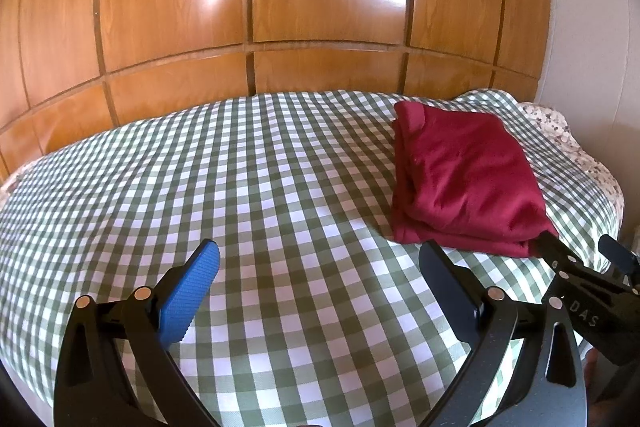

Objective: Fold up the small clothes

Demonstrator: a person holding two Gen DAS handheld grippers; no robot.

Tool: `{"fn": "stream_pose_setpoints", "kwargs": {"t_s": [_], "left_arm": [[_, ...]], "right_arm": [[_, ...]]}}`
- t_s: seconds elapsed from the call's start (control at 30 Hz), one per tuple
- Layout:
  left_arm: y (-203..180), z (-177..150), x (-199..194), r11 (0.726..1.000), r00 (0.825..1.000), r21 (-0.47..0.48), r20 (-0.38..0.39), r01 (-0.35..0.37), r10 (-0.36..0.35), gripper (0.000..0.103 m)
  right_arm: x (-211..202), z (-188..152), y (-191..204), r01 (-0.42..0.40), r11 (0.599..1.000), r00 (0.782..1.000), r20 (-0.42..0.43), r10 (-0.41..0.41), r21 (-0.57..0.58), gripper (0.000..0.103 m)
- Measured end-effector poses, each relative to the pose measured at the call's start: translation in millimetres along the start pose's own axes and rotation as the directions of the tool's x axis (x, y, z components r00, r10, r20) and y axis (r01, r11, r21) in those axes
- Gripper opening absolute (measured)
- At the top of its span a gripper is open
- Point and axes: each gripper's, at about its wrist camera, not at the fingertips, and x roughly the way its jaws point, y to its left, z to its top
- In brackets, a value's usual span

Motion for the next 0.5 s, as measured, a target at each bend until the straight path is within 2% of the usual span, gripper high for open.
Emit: {"fn": "stream_pose_setpoints", "kwargs": {"t_s": [0.5], "left_arm": [[-2.7, 2.1, -4.0, 1.000, 1.000, 0.008, 0.014, 0.010, -0.010, 0.099]], "right_arm": [[1.2, -0.2, 1.0, -0.004, 1.000, 1.000, -0.008, 0.004, -0.003, 0.101]]}}
